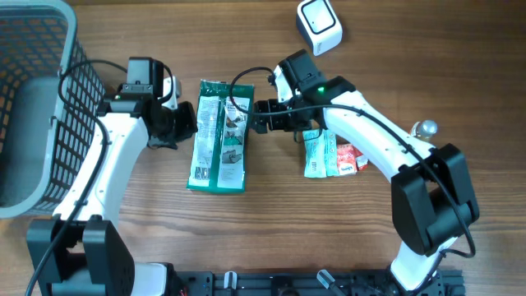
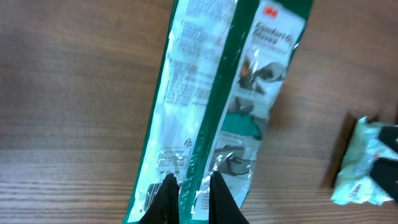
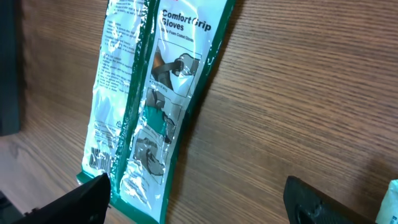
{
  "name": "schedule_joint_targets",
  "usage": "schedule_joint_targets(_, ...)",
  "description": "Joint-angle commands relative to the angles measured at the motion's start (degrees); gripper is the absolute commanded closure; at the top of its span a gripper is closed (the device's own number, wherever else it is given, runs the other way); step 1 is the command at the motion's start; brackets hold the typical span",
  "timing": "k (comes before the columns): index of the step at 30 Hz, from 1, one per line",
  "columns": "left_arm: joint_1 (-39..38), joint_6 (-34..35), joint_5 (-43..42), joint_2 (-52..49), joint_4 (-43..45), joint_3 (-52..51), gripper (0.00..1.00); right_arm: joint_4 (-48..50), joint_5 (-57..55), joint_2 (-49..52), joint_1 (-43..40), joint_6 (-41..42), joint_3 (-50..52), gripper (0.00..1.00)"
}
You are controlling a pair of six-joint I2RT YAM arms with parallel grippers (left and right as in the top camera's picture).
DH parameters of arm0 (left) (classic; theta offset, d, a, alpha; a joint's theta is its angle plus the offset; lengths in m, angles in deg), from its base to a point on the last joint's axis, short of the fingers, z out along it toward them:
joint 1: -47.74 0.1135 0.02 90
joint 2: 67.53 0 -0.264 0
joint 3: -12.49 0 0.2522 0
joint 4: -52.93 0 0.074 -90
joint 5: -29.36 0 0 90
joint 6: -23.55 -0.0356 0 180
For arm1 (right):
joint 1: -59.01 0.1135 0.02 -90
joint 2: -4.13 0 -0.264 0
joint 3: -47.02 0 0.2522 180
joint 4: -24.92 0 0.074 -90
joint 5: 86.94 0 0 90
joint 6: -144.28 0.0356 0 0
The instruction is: Scan the item barcode
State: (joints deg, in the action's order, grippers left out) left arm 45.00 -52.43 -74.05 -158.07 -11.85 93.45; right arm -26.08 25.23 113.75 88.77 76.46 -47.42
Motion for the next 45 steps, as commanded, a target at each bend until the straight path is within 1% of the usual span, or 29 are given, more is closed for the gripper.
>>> schedule_joint_targets(1, -0.13, -0.35, 1.88, -1.05, 0.24, -3.72, 0.95, -0.11, 2.36, 0.81, 0.26, -1.16, 0.57, 0.11)
schedule_joint_targets(5, -0.13, -1.68, 2.58, -1.09, 1.38, -7.80, 0.90, -0.11, 2.36, 0.81, 0.26, -1.20, 0.57, 0.11)
schedule_joint_targets(7, -0.13, -2.10, 2.58, -1.09, 3.08, -10.12, 0.85, -0.11, 2.36, 0.81, 0.26, -1.20, 0.57, 0.11)
schedule_joint_targets(8, -0.13, -2.08, 2.58, -1.09, 4.00, -11.23, 0.86, -0.13, 2.36, 0.81, 0.26, -1.20, 0.57, 0.11)
schedule_joint_targets(9, -0.13, -2.08, 2.58, -1.09, 4.85, -12.20, 0.93, -0.22, 2.36, 0.81, 0.26, -1.18, 0.57, 0.11)
schedule_joint_targets(10, -0.13, -2.08, 2.58, -1.09, 5.55, -12.92, 0.96, -0.42, 2.36, 0.81, 0.26, -1.20, 0.57, 0.11)
schedule_joint_targets(13, -0.13, -2.05, 2.56, -1.09, 8.26, -15.39, 0.96, -0.83, 2.36, 0.81, 0.28, -1.16, 0.57, 0.11)
schedule_joint_targets(18, -0.13, -2.03, 2.56, -1.09, 9.90, -17.40, 0.96, -1.01, 2.36, 0.81, 0.28, -0.96, 0.57, 0.11)
schedule_joint_targets(27, -0.13, -1.62, 2.56, -1.09, 14.69, -17.62, 0.96, -0.79, 2.36, 0.81, 0.68, -1.01, 1.14, 0.11)
schedule_joint_targets(29, -0.13, -1.62, 2.56, -1.09, 14.91, -17.66, 0.96, 0.98, 2.36, 0.81, 0.66, -0.70, 2.75, 0.11)
schedule_joint_targets(32, -0.13, -1.62, 2.56, -1.14, 17.27, -19.04, 0.96, 4.42, 2.36, 0.81, 0.66, 2.34, 5.70, 0.11)
schedule_joint_targets(34, -0.15, -1.60, 2.56, -1.14, 18.53, -20.15, 0.96, 8.39, 3.56, 0.81, 0.66, 3.52, 8.22, 0.12)
schedule_joint_targets(39, -0.13, -1.62, 2.32, -1.14, 21.09, -21.70, 0.96, 16.33, 6.99, 0.81, 0.66, 3.54, 12.70, 0.14)
schedule_joint_targets(40, -0.13, -1.62, 2.27, -1.14, 21.31, -21.70, 0.96, 17.09, 7.10, 0.81, 0.66, 3.52, 13.11, 0.14)
schedule_joint_targets(45, 0.04, -1.64, -3.61, -1.14, 21.73, -20.85, 0.96, 17.05, 7.10, 0.81, 0.66, 3.50, 13.20, 0.14)
